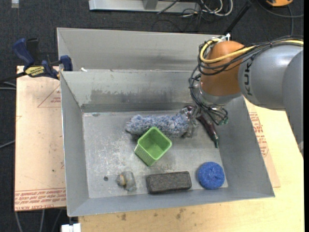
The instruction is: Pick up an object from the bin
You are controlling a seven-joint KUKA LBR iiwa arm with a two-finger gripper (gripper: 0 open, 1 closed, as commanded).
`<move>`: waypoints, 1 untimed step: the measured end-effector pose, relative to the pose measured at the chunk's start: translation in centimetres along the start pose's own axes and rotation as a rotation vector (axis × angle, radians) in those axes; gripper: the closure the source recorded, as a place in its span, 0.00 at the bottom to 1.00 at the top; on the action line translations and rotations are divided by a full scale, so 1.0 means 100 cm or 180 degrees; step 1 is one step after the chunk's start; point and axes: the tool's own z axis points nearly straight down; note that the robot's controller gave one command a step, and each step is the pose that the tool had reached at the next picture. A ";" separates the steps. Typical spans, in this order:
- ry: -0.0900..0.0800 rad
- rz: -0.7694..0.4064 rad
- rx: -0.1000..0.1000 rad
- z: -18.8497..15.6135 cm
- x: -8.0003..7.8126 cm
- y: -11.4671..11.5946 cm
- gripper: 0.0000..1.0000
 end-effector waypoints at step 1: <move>0.0002 0.0083 -0.0002 -0.137 0.004 0.014 1.00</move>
Offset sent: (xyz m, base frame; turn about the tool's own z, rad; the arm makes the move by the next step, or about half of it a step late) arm 0.0000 0.0000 0.0000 0.0000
